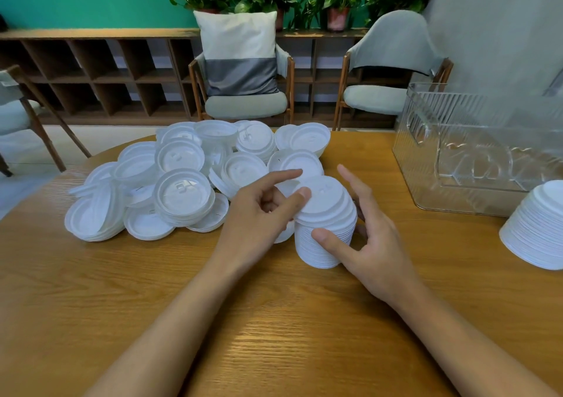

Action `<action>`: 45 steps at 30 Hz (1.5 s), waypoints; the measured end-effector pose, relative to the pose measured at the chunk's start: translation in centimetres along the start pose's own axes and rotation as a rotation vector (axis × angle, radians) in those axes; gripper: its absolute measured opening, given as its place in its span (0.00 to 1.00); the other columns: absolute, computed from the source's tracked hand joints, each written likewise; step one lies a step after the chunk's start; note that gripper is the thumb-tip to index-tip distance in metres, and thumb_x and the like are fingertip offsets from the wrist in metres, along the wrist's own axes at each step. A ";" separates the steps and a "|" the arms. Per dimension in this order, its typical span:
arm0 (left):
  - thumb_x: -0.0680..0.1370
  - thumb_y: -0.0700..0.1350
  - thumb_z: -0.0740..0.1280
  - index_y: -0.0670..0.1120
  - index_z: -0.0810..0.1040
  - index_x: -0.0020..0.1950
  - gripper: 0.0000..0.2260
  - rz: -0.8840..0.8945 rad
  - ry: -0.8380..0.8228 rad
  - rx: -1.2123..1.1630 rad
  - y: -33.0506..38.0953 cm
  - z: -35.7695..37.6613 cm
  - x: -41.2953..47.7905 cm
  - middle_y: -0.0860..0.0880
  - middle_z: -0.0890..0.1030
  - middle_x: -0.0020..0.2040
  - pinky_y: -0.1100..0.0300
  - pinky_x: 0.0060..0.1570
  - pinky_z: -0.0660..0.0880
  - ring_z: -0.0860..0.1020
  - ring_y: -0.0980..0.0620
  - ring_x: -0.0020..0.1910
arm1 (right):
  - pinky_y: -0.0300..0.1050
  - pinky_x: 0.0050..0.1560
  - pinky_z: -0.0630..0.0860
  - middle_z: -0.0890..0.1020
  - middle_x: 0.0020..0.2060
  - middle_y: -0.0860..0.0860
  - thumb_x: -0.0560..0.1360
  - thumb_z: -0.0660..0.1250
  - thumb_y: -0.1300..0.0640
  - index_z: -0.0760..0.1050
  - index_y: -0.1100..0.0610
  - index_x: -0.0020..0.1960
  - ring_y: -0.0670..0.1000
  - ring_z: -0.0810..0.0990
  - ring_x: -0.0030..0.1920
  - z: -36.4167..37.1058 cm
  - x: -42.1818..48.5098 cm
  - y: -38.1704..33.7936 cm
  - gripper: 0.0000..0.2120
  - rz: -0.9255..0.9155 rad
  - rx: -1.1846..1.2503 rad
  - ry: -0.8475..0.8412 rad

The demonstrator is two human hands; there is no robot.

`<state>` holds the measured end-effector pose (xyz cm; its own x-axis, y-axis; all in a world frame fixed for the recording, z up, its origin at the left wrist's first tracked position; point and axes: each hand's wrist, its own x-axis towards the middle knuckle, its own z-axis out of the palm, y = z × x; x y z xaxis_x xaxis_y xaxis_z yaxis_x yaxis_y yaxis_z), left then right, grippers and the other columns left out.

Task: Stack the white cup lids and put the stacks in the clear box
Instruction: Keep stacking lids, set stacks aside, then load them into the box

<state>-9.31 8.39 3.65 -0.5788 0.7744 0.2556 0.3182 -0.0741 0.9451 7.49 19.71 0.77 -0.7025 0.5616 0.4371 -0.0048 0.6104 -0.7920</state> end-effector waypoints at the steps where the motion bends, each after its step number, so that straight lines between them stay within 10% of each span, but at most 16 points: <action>1: 0.81 0.51 0.73 0.56 0.84 0.62 0.10 0.012 -0.008 0.032 -0.1 0.2 -0.1 0.54 0.75 0.30 0.63 0.40 0.73 0.74 0.55 0.33 | 0.46 0.69 0.75 0.71 0.71 0.29 0.74 0.73 0.37 0.60 0.33 0.79 0.38 0.70 0.73 0.0 0.0 0.1 0.37 -0.014 -0.016 -0.002; 6: 0.78 0.58 0.72 0.59 0.83 0.64 0.15 0.097 0.005 0.159 0.0 0.1 -0.5 0.59 0.78 0.45 0.66 0.48 0.71 0.78 0.59 0.47 | 0.43 0.67 0.75 0.74 0.70 0.33 0.73 0.73 0.36 0.66 0.36 0.76 0.40 0.72 0.72 -0.1 -0.1 0.2 0.34 -0.013 -0.026 0.005; 10: 0.77 0.44 0.70 0.53 0.74 0.76 0.26 0.081 -0.302 -0.051 0.5 -0.7 -0.5 0.55 0.81 0.68 0.65 0.66 0.73 0.75 0.58 0.71 | 0.48 0.68 0.76 0.74 0.71 0.34 0.74 0.73 0.36 0.65 0.37 0.77 0.41 0.72 0.73 -0.1 -0.2 0.2 0.35 -0.016 -0.010 -0.022; 23: 0.63 0.67 0.78 0.59 0.79 0.61 0.29 0.104 -0.051 0.175 -0.2 1.2 -0.9 0.59 0.80 0.58 0.68 0.54 0.75 0.78 0.60 0.61 | 0.51 0.66 0.78 0.76 0.69 0.37 0.69 0.78 0.38 0.67 0.43 0.78 0.44 0.75 0.71 0.0 -0.1 0.2 0.41 -0.040 0.000 0.001; 33: 0.72 0.49 0.81 0.53 0.82 0.67 0.24 0.085 -0.195 0.053 0.5 -0.2 -0.5 0.58 0.84 0.62 0.48 0.69 0.76 0.81 0.56 0.65 | 0.50 0.67 0.77 0.74 0.71 0.36 0.69 0.77 0.35 0.65 0.38 0.78 0.42 0.73 0.72 -0.1 -0.1 0.0 0.41 -0.001 0.019 -0.027; 45: 0.72 0.58 0.80 0.55 0.81 0.68 0.26 0.148 -0.227 0.184 -0.1 -0.4 -0.3 0.63 0.82 0.63 0.61 0.61 0.76 0.78 0.62 0.65 | 0.47 0.64 0.79 0.77 0.68 0.37 0.67 0.80 0.41 0.70 0.39 0.75 0.42 0.75 0.70 -0.1 -0.3 -0.2 0.39 0.023 0.007 -0.036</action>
<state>-9.46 7.94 3.53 -0.3408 0.8853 0.3164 0.5289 -0.0977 0.8430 7.82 19.48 0.82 -0.7275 0.5549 0.4036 0.0063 0.5936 -0.8047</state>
